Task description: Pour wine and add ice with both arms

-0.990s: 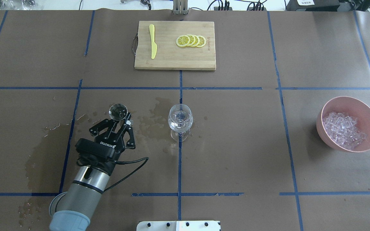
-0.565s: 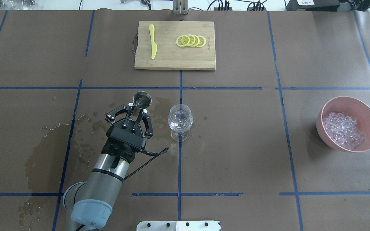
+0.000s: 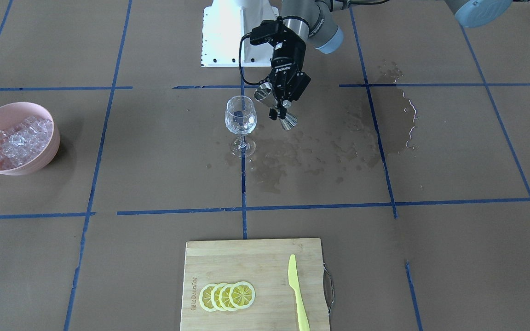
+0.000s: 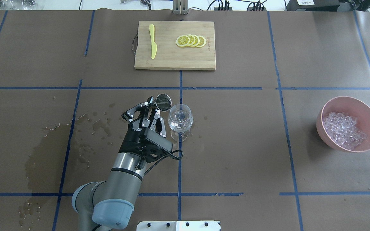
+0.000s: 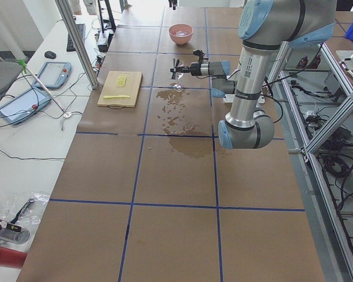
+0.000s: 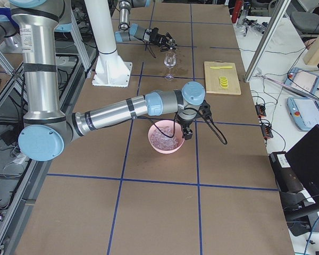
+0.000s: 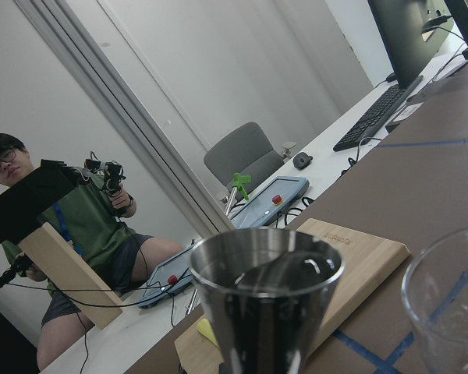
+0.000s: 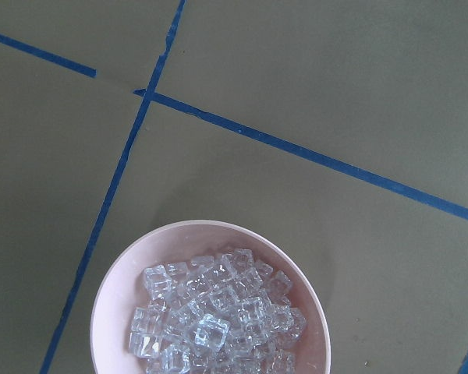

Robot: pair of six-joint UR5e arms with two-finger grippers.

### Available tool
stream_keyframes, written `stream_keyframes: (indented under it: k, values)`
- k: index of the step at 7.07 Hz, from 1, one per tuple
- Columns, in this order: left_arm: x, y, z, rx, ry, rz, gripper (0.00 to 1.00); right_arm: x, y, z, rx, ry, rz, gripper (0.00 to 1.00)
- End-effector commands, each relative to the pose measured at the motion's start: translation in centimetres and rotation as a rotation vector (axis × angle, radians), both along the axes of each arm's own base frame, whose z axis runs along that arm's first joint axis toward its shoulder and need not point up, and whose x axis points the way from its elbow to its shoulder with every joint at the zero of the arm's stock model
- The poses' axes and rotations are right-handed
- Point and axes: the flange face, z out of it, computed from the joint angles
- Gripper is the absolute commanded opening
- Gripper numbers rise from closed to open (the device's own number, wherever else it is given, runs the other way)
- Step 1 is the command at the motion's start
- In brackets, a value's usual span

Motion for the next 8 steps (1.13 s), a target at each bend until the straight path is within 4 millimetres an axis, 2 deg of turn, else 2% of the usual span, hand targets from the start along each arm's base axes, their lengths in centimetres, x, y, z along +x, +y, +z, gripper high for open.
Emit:
stream_keyframes:
  k: [1, 2, 3, 4, 8]
  values:
    - [0.1, -0.2, -1.5, 0.075, -0.27, 0.004, 0.0, 0.0, 0.0, 0.0, 0.0, 0.001, 0.0, 1.0]
    - [-0.4, 0.0, -2.2, 0.107, -0.346, 0.005, 0.0, 0.0, 0.0, 0.0, 0.0, 0.0, 0.0, 1.0]
    - [-0.1, 0.2, -2.2, 0.125, -0.431, 0.013, 0.0, 0.0, 0.0, -0.1, 0.001, -0.001, 0.0, 1.0]
    - [-0.9, 0.5, -3.2, 0.145, -0.467, 0.016, 0.0, 0.0, 0.0, -0.1, 0.003, -0.001, 0.0, 1.0]
    - [-0.9, 0.1, -3.2, 0.194, -0.652, 0.015, 0.0, 0.0, 0.1, -0.3, 0.004, -0.003, 0.001, 1.0]
